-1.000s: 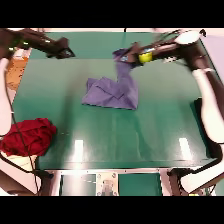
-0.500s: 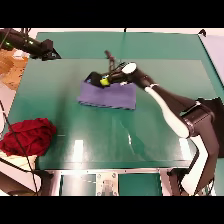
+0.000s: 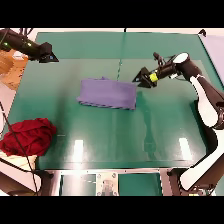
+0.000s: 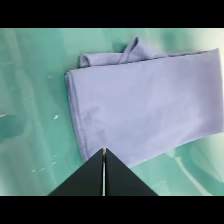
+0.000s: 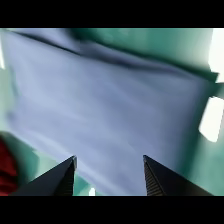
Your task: Fold the shirts.
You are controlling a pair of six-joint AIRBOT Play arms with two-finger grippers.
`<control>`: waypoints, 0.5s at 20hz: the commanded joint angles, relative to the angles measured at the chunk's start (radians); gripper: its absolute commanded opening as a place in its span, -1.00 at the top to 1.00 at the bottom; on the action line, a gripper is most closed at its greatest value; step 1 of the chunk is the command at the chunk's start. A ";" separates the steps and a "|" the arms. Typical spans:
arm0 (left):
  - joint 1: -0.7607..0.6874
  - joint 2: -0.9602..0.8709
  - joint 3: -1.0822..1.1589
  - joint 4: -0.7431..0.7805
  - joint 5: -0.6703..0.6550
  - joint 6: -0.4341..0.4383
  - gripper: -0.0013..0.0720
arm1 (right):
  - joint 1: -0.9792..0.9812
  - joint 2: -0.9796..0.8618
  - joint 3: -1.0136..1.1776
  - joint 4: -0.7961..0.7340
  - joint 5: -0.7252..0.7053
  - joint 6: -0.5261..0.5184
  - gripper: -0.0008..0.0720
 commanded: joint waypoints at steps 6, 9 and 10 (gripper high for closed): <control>0.000 0.000 0.000 0.104 -0.003 -0.018 0.91 | 0.148 0.004 -0.249 0.040 -0.294 0.023 -0.37; 0.000 0.000 0.000 0.105 -0.005 -0.018 0.91 | 0.201 0.005 -0.194 0.120 -0.314 0.012 0.83; 0.000 0.000 0.000 0.105 -0.005 -0.018 0.91 | 0.200 0.009 -0.154 0.120 -0.276 0.012 0.89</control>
